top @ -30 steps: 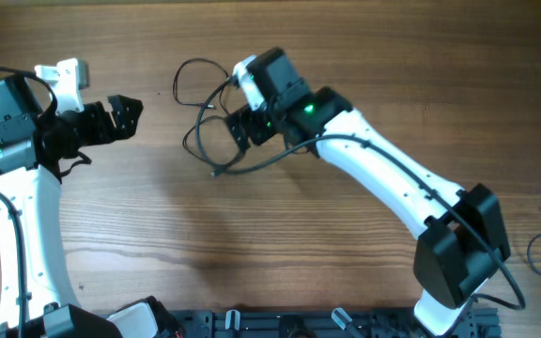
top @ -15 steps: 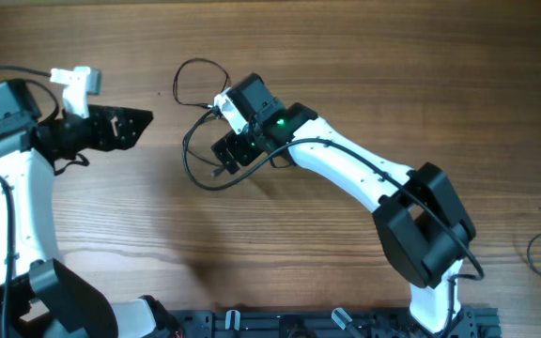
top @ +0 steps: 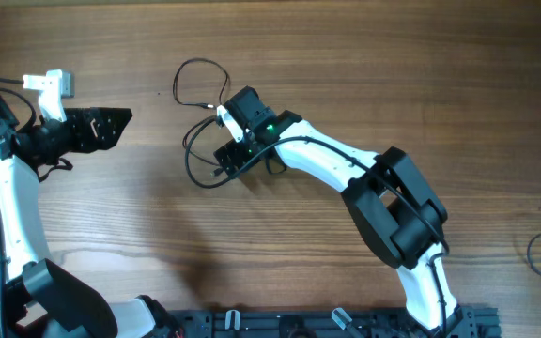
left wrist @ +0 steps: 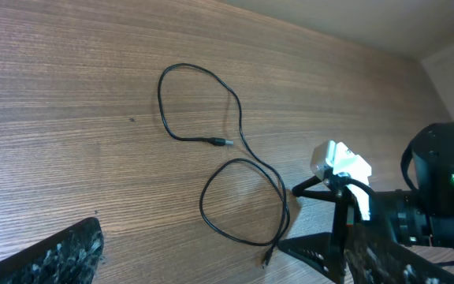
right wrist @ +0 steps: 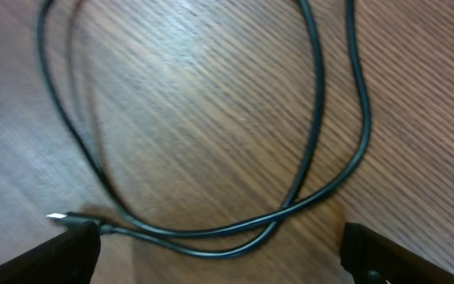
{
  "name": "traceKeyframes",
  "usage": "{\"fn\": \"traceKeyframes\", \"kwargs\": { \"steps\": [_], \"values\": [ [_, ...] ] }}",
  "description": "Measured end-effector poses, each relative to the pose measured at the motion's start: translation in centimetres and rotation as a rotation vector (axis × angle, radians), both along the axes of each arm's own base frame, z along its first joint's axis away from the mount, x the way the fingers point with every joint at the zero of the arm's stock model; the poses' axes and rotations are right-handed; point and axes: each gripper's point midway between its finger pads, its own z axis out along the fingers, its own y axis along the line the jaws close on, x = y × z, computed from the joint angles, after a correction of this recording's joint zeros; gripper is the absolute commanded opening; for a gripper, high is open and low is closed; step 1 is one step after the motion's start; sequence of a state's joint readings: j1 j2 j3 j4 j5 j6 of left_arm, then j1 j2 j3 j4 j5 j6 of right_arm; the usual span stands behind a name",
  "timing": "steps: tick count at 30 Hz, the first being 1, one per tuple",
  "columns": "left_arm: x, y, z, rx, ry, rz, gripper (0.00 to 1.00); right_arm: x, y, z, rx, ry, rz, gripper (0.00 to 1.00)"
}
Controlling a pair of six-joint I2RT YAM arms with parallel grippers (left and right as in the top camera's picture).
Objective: Untangle cables
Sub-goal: 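Grasp the remaining black cable with the right gripper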
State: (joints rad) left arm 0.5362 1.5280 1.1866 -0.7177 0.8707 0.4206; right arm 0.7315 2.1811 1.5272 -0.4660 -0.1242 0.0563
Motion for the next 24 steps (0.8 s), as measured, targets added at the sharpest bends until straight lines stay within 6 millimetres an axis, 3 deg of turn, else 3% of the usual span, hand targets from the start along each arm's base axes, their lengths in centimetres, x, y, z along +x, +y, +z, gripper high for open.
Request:
{"fn": "traceKeyframes", "kwargs": {
  "steps": [7,18,24],
  "values": [
    [0.0,-0.3,0.2,-0.022,-0.002,-0.003,1.00,1.8,-1.2,-0.4,-0.049,-0.058,-0.119,1.00],
    [-0.2,-0.8,0.5,-0.058,-0.004,-0.018,1.00,4.0,-0.3,0.3,0.013,-0.135,-0.185,1.00],
    [-0.3,-1.0,0.5,-0.069,-0.001,-0.022,1.00,5.0,-1.0,0.4,0.020,-0.144,-0.199,1.00]
  ]
}}
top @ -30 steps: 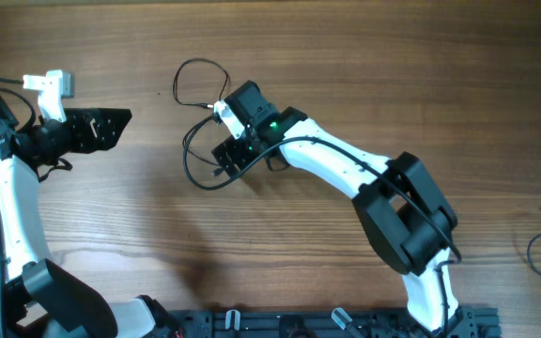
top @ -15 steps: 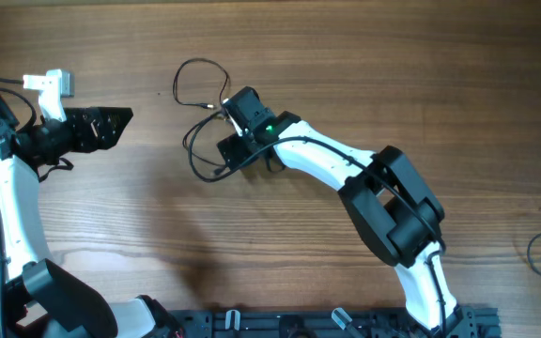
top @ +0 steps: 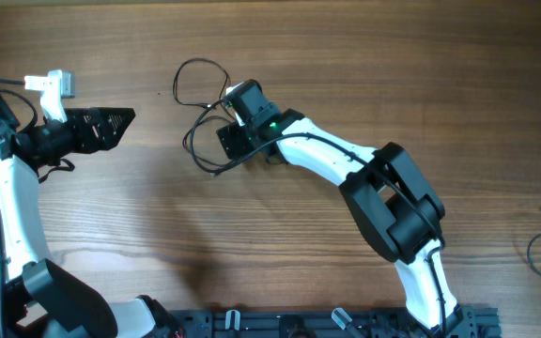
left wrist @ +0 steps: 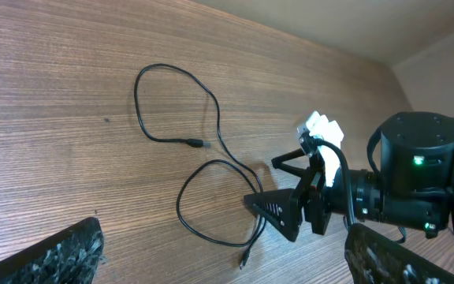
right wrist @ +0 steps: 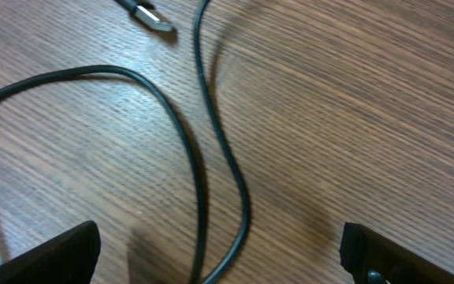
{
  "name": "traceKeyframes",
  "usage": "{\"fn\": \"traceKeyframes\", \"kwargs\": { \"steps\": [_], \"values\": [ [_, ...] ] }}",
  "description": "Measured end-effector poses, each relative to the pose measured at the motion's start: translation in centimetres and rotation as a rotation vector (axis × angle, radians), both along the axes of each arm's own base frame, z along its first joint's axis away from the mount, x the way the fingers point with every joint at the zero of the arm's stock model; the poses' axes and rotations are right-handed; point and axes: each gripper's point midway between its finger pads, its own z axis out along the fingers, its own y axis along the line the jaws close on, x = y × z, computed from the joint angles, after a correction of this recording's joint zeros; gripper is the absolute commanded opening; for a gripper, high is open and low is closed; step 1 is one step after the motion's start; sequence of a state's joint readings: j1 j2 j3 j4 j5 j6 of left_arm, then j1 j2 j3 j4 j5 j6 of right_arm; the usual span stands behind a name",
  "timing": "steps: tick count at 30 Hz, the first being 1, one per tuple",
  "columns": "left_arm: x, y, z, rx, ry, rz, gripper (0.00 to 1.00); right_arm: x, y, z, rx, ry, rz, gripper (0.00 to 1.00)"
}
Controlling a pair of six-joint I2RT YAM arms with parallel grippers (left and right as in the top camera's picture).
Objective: Untangle cables
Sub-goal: 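Grasp the remaining black cable with the right gripper, then drag the grasped cable to the upper right with the right gripper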
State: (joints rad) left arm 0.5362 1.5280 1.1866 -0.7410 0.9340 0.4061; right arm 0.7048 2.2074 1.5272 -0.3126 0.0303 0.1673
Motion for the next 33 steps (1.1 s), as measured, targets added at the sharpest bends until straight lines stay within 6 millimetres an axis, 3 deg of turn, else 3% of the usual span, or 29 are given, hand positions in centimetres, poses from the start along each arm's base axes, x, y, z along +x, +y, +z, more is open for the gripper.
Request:
{"fn": "traceKeyframes", "kwargs": {
  "steps": [4,26,28,29,30,31,32,33],
  "values": [
    [0.0,0.0,0.0,-0.003,-0.002,-0.002,1.00,0.0,-0.3,-0.8,-0.020,0.006,0.016,1.00],
    [0.0,-0.4,0.5,-0.027,-0.017,-0.017,1.00,-1.4,-0.6,-1.4,-0.131,0.013,0.173,1.00],
    [0.0,-0.4,0.5,-0.028,-0.017,-0.018,1.00,-1.4,-0.7,-1.4,-0.134,0.017,0.167,0.96],
    [0.0,-0.4,0.5,-0.028,-0.017,-0.017,1.00,-1.5,-0.7,-1.4,-0.133,0.020,0.160,0.87],
    [0.0,-0.4,0.5,-0.028,-0.018,-0.018,1.00,-1.5,-0.8,-1.4,-0.135,0.025,0.148,0.60],
    [0.0,-0.4,0.5,-0.028,-0.018,-0.018,1.00,-1.6,-0.7,-1.4,-0.134,0.031,0.137,0.16],
    [0.0,-0.4,0.5,-0.028,-0.017,-0.018,1.00,-1.7,-0.7,-1.4,-0.136,0.034,0.133,0.04],
    [0.0,-0.4,0.5,-0.028,-0.018,-0.018,1.00,-1.9,-0.6,-1.4,-0.139,0.033,0.131,0.04]
  ]
}}
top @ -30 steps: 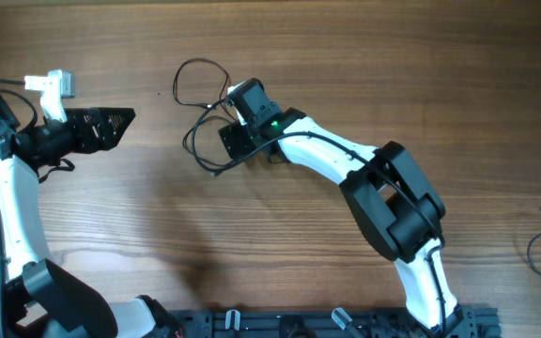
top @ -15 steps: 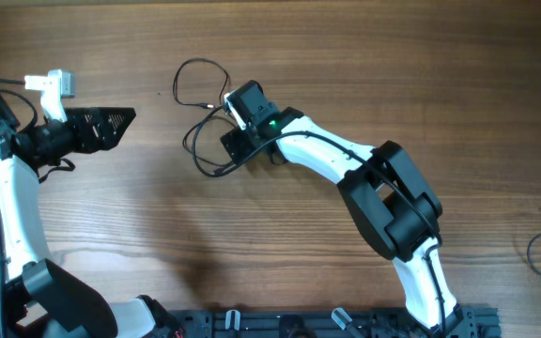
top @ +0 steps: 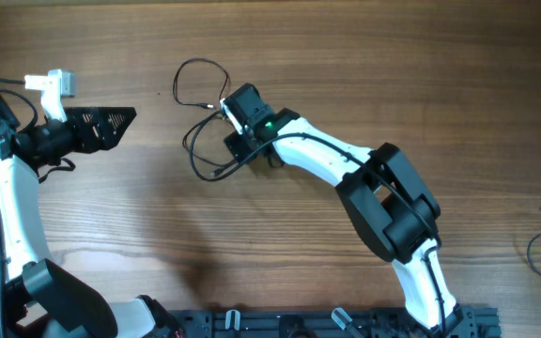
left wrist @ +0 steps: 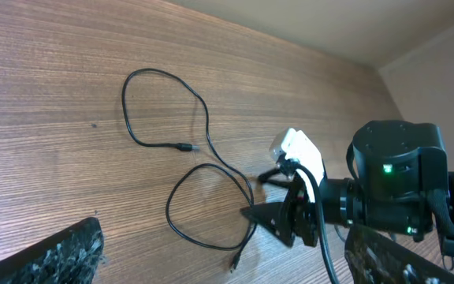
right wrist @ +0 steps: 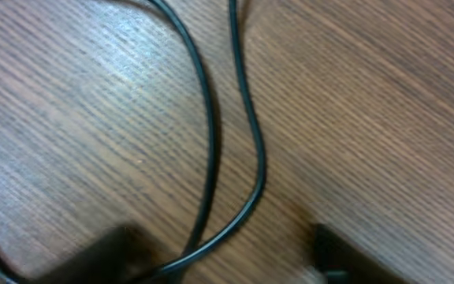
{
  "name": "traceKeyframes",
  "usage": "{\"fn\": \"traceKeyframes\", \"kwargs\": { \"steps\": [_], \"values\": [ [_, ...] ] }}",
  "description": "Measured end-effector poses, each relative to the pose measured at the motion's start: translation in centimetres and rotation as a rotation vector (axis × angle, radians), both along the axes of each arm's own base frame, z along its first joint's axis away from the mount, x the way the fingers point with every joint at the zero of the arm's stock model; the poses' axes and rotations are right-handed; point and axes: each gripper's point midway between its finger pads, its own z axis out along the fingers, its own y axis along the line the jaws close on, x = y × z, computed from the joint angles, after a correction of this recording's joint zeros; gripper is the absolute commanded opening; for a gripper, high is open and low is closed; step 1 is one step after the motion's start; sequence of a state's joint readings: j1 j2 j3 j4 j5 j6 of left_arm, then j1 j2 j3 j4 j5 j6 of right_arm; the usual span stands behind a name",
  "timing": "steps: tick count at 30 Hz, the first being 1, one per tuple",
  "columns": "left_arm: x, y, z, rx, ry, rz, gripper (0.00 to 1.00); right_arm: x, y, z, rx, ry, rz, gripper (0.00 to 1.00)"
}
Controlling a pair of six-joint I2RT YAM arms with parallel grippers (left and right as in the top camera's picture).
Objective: Untangle cables
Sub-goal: 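Drag the grasped cable to the upper right with the right gripper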
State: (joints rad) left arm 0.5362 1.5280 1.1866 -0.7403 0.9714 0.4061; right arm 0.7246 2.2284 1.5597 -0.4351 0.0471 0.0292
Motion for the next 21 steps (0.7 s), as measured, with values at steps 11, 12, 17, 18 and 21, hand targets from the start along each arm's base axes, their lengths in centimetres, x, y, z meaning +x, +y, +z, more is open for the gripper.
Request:
{"fn": "traceKeyframes", "kwargs": {
  "steps": [11,12,17,18,21],
  "values": [
    [0.0,0.0,0.0,0.000,0.000,0.000,1.00,0.1,-1.6,0.1,-0.073,-0.004,-0.091,0.04],
    [0.0,0.0,0.0,0.000,0.000,0.000,1.00,0.1,-2.0,0.2,-0.095,-0.004,-0.099,0.04],
    [0.0,0.0,0.0,0.000,0.000,0.000,1.00,0.0,-4.2,1.3,-0.186,0.018,-0.133,0.04],
    [0.0,0.0,0.0,0.000,0.000,0.000,1.00,0.3,-4.4,2.0,-0.178,0.009,-0.140,0.04],
    [0.0,0.0,0.0,0.000,-0.001,0.000,1.00,1.4,-5.2,6.6,-0.128,-0.050,-0.173,0.04]
  ]
}}
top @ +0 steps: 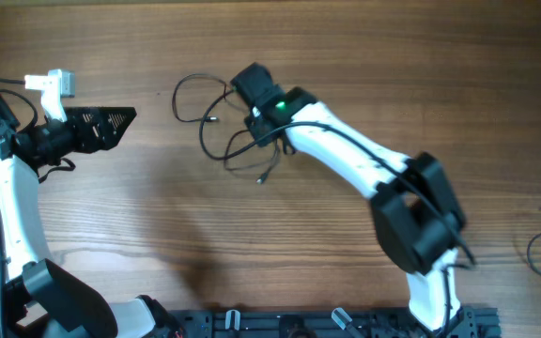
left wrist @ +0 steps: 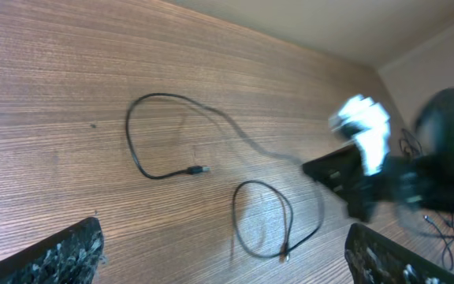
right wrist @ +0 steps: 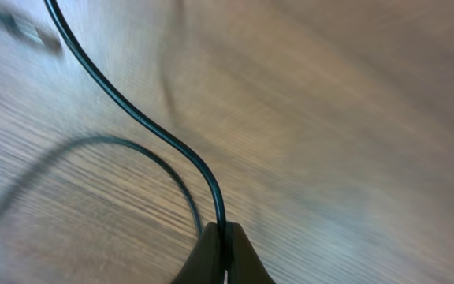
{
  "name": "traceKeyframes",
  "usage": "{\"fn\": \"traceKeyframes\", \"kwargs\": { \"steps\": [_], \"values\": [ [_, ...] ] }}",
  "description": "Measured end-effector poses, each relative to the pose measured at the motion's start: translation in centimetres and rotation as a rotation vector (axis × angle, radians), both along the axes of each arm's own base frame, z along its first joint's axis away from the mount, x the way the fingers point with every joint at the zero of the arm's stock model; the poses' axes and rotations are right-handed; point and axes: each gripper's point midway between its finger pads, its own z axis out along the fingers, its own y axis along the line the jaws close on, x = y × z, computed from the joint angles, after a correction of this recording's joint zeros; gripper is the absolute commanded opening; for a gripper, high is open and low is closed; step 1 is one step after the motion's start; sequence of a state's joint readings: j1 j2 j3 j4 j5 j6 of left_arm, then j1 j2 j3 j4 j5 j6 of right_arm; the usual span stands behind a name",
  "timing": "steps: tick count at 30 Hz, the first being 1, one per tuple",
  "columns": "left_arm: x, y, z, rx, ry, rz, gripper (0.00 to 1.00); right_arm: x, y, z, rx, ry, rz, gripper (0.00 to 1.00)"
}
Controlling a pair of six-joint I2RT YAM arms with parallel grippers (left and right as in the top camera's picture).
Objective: Untangle cables
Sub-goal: 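Drag the grasped cable to the upper right with the right gripper, then release the cable at the right edge and withdraw the right gripper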
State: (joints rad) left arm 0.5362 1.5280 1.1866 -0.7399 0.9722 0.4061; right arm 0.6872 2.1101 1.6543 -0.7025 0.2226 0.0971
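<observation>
A thin black cable [top: 200, 103] lies in loops on the wooden table, with one plug [left wrist: 199, 170] inside the left loop and the other end [top: 262, 177] trailing toward the front. My right gripper [right wrist: 221, 230] is shut on one strand of the cable [right wrist: 128, 114], which rises off the wood from between its closed fingertips. In the overhead view, the right gripper [top: 259, 122] sits over the right side of the loops. My left gripper [top: 111, 127] stands open at the far left, well away from the cable, with nothing between its fingers [left wrist: 57, 252].
Another dark cable curls at the table's right edge, with a further bit higher up on that edge. A black rail [top: 327, 321] runs along the front edge. The right arm's white links [top: 346, 160] stretch diagonally over the table's middle.
My right gripper was open low over two strands; now it is shut on one strand and sits farther right. The lower loop and its plug end have shifted right. The left arm has not moved.
My right gripper was open over the lower loop near its plug end. Then it stood over the strands near the other plug, then close above two strands side by side. Now it is shut on one strand, and the loops have shifted right.
</observation>
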Motion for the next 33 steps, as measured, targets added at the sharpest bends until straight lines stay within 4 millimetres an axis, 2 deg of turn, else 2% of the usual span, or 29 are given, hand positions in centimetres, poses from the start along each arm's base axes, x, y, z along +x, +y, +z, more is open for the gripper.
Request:
{"fn": "traceKeyframes", "kwargs": {
  "steps": [2,5,7,9,13,14,15,19,28,30,31,33],
  "values": [
    [0.0,-0.1,0.1,-0.005,-0.006,-0.004,1.00,1.0,-1.1,4.3,0.048,-0.066,-0.029,0.04],
    [0.0,-0.3,0.3,-0.018,-0.014,-0.012,1.00,2.2,-3.5,8.4,0.092,-0.132,-0.083,0.04],
    [0.0,-0.3,0.4,-0.019,-0.015,-0.013,1.00,3.1,-5.6,10.0,0.106,-0.159,-0.129,0.04],
    [0.0,-0.4,0.4,-0.023,-0.017,-0.015,1.00,4.3,-8.7,11.4,0.116,-0.184,-0.195,0.04],
    [0.0,-0.4,0.4,-0.024,-0.018,-0.016,1.00,7.1,-17.4,15.2,0.121,-0.252,-0.366,0.04],
    [0.0,-0.4,0.5,-0.025,-0.018,-0.016,1.00,8.1,-20.5,17.1,0.127,-0.289,-0.424,0.04],
    [0.0,-0.4,0.5,-0.026,-0.019,-0.017,1.00,8.7,-22.2,18.4,0.134,-0.319,-0.456,0.04],
    [0.0,-0.4,0.5,-0.029,-0.021,-0.019,1.00,10.1,-30.6,23.1,0.159,-0.441,-0.590,0.04],
    [-0.2,-1.1,0.7,-0.077,0.008,-0.017,1.00,10.7,-42.4,28.3,0.122,-0.654,-0.733,0.04],
    [-0.2,-2.0,0.6,-0.086,0.019,-0.037,1.00,10.0,-46.2,29.3,0.094,-0.701,-0.784,0.04],
    [-0.2,-2.7,0.6,-0.089,0.021,-0.056,1.00,9.3,-48.7,29.6,0.072,-0.720,-0.822,0.04],
    [-0.1,-3.9,0.6,-0.090,0.024,-0.088,1.00,7.9,-52.7,29.6,0.038,-0.735,-0.889,0.04]
  ]
}}
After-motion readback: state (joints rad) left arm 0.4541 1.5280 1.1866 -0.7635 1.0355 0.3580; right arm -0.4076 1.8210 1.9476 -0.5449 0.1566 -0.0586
